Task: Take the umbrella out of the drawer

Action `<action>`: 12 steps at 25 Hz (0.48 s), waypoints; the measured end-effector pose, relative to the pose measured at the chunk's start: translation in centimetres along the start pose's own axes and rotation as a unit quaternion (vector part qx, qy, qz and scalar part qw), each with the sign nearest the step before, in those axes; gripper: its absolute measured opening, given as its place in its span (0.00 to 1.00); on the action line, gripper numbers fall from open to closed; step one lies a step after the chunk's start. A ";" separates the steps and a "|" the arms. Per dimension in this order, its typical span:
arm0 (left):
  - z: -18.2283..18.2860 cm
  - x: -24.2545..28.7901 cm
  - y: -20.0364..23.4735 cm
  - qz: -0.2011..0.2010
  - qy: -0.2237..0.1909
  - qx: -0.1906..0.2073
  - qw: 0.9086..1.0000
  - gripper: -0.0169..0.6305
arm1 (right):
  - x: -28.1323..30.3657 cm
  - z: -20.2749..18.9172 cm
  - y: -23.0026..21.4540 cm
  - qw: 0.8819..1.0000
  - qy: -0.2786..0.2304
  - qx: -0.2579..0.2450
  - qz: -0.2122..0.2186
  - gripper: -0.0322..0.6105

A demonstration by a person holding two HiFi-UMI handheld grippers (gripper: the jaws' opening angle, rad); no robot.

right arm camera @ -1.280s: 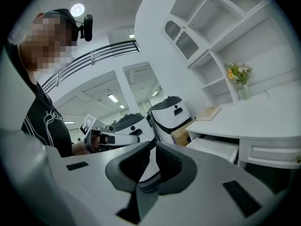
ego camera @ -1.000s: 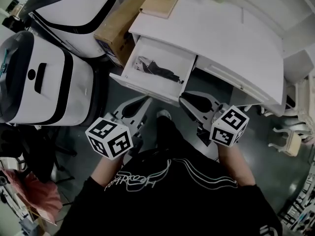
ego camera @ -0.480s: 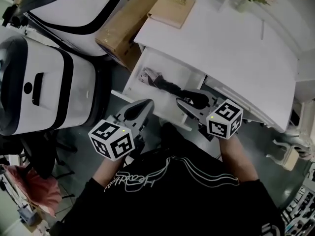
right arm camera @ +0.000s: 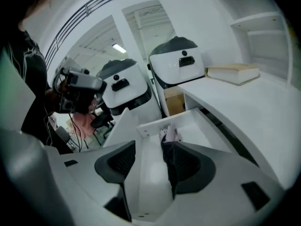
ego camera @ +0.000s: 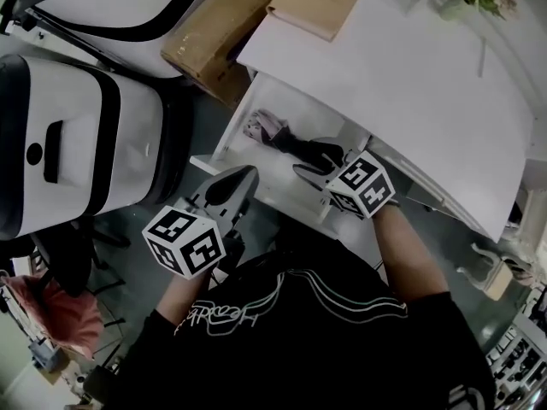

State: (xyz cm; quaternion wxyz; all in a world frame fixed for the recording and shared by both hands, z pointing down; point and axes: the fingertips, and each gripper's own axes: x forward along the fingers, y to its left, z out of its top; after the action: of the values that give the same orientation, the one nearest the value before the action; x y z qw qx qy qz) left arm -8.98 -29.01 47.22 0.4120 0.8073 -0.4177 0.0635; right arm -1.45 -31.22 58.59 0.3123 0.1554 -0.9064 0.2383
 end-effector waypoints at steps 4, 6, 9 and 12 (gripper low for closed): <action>0.5 0.0 1.7 0.005 -0.003 -0.001 1.000 0.06 | 3.8 -2.0 -1.7 0.998 0.052 -0.019 0.003 0.42; 1.0 -0.1 2.6 0.013 -0.004 -0.002 1.000 0.06 | 5.5 -3.4 -2.8 0.996 0.084 -0.037 -0.008 0.42; 1.2 0.0 3.4 0.020 -0.002 -0.008 1.000 0.06 | 7.9 -5.8 -4.1 0.987 0.139 -0.077 -0.021 0.42; 1.2 -0.1 3.9 0.018 -0.004 -0.014 1.000 0.06 | 9.7 -7.7 -4.9 0.975 0.184 -0.119 -0.036 0.42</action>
State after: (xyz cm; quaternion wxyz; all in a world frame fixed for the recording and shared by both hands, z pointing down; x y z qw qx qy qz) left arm -12.15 -31.05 48.82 0.4203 0.7941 -0.4346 0.0623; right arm -2.89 -32.58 71.74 0.4986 0.1032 -0.8489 0.1418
